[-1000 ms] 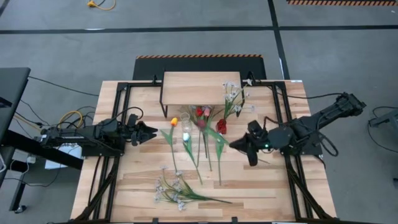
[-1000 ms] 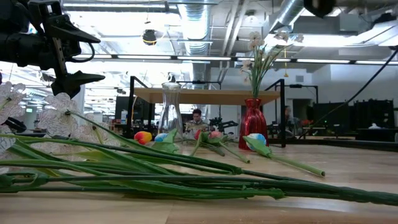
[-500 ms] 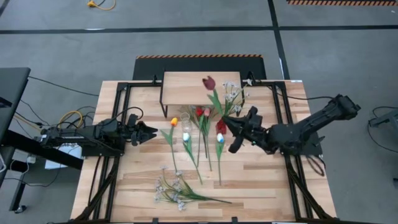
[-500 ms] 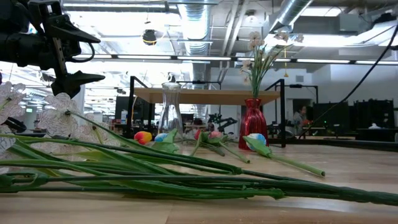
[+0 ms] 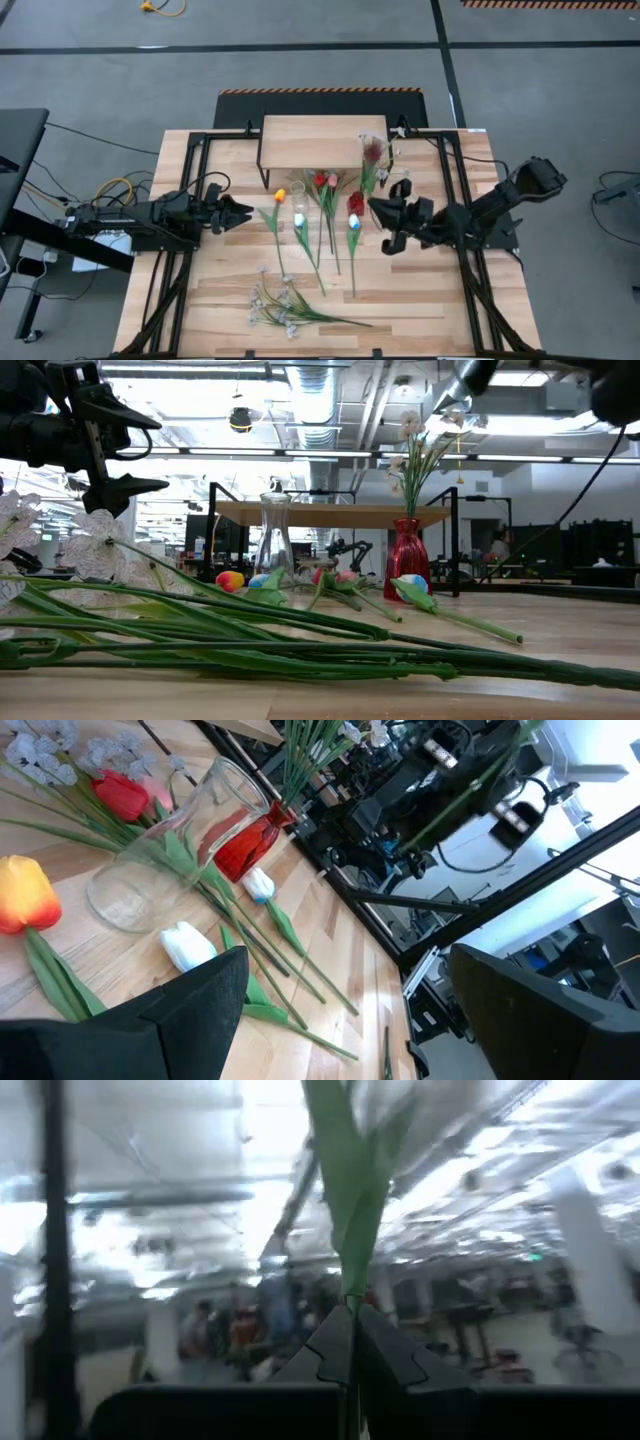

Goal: Pick and place flowers into a vace then onto a shelf
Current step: Put the dark red flower into the red vase

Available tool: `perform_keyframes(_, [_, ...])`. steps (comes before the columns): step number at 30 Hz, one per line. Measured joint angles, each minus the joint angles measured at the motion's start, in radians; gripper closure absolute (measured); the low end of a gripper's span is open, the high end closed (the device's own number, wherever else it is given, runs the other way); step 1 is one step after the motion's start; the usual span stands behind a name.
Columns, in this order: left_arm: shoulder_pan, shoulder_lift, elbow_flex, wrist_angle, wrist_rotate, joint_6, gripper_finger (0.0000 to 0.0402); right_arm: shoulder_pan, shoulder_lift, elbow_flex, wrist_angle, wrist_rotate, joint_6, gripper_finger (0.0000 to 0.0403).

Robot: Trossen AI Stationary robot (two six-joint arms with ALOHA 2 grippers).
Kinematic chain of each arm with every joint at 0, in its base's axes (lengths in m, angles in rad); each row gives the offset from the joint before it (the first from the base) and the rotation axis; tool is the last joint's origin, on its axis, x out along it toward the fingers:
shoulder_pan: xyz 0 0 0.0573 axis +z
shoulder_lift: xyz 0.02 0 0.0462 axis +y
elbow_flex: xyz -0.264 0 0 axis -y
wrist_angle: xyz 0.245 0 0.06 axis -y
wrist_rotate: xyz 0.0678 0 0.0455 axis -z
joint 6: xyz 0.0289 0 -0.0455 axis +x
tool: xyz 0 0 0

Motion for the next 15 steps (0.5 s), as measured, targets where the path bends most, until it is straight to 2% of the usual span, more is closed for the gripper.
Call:
perform_keyframes(4, [0.000,0.000,0.000,0.000,-0.003,0.007,0.0069,-0.048,0.029,0.006,0.002,-0.128,-0.014,0.0403])
perform_keyframes(15, [0.000,0.002,0.000,0.000,-0.007,0.010,0.0069,-0.216,0.076,0.005,-0.008,-0.219,0.042,0.0403])
